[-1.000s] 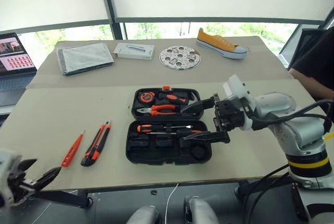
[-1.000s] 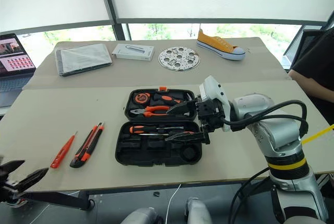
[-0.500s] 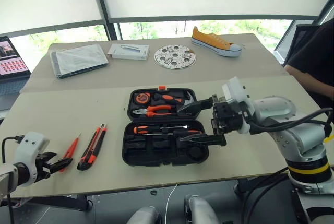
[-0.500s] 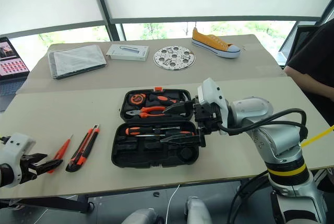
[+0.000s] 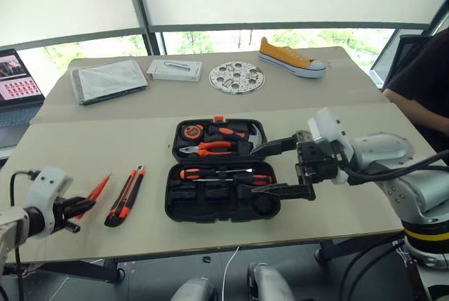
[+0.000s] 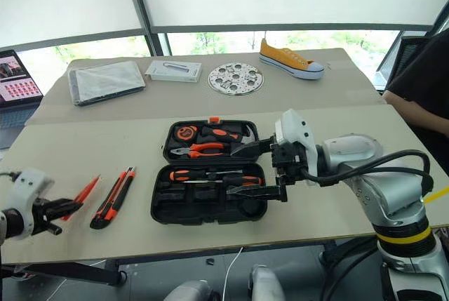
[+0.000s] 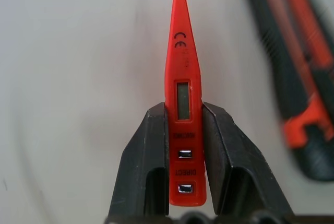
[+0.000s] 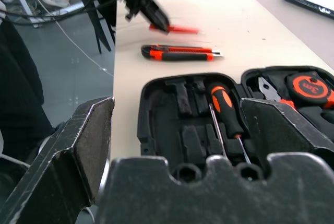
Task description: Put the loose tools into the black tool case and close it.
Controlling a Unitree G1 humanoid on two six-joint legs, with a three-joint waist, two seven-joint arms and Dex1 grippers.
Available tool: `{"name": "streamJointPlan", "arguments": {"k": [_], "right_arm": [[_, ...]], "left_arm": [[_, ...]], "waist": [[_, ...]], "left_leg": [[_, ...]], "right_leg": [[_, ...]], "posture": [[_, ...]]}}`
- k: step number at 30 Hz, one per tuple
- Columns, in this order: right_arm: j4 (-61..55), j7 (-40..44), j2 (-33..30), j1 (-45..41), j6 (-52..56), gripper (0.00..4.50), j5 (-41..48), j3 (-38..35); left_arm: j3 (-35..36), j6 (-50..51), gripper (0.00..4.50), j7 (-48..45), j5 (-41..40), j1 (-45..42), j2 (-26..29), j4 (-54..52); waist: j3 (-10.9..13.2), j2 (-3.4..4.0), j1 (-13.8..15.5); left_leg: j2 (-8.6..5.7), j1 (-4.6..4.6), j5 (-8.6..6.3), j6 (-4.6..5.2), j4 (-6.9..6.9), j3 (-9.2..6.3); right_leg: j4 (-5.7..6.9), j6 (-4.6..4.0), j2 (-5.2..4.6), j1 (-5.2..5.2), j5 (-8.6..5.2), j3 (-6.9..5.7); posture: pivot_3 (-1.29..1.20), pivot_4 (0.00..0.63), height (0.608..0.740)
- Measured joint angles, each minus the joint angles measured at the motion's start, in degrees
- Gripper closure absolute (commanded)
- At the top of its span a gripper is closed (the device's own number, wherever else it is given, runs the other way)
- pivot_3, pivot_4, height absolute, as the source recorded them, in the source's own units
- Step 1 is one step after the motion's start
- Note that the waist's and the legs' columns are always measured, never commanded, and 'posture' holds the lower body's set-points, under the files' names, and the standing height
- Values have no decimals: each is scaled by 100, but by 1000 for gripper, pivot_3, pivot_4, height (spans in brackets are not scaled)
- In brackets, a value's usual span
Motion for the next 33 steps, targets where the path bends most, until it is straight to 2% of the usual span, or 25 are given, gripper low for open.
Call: {"name": "streamJointPlan", "arguments": {"k": [2, 3, 6, 11, 15, 18, 23, 32, 33], "right_arm": [[-159, -44, -137, 269, -7, 0, 10, -152], [-244, -71, -240, 517, -19, 0, 2, -231], [-405, -148, -330, 877, -31, 0, -8, -331], [-677, -504, -361, 1231, -28, 0, 10, -554], [-975, -790, -367, 1582, -22, 0, 36, -749], [-1129, -966, -364, 1770, -12, 0, 135, -827], [-1302, -1311, -337, 1872, -11, 0, 237, -893], [-1357, -1601, -332, 1878, -8, 0, 438, -967], [-1357, -1614, -332, 1878, -8, 0, 451, -967]], "left_arm": [[-225, -343, 4044, -651, -280, -540, 281, -329], [-639, -520, 4044, -1075, -348, -1029, 440, -449], [-1735, -806, 4044, -1732, -270, -1981, 463, -450], [-3357, -1358, 4044, -2474, 435, -3001, 78, 185], [-4235, -1650, 4044, -2621, 1142, -3520, -400, 799], [-4537, -1584, 4044, -2553, 1451, -3718, -663, 1059], [-4641, -1121, 4044, -2536, 1513, -3833, -915, 1050], [-4754, -1345, 4044, -2620, 1756, -3832, -956, 1128], [-4754, -1373, 3544, -2629, 1762, -3832, -961, 1138]], "waist": [[-1, -1, -11], [0, 0, -18], [1, 2, -69], [4, -2, -179], [6, -5, -127], [7, -7, -97], [8, -9, -87], [8, -10, -63], [8, -10, -62]], "left_leg": [[-15, 0, -3, 5, 1, 2], [-18, -1, -4, 7, -4, 2], [-19, -5, -4, 7, -10, 8], [-3, -12, -5, 3, 4, 14], [8, -21, -4, 4, 22, 12], [8, -23, 21, 50, 27, 12], [5, -38, 22, 53, 32, 12], [5, -45, 22, 53, 47, 12], [5, -45, 22, 53, 47, 12]], "right_leg": [[-1, 2, -9, -1, 1, -6], [-2, 5, -12, 0, 2, -11], [-5, 4, -18, -3, 4, -30], [-11, -17, -26, -14, 2, -25], [-4, -23, -13, -14, 8, 2], [0, -20, -8, -16, 9, 8], [0, -20, -6, -34, 10, 5], [3, -20, -7, -37, 11, 7], [3, -20, -7, -37, 11, 7]], "posture": [[0, 150, 737], [0, 150, 737], [0, 150, 737], [0, 150, 737], [0, 150, 737], [0, 150, 737], [0, 150, 737], [0, 150, 737], [0, 150, 737]]}}
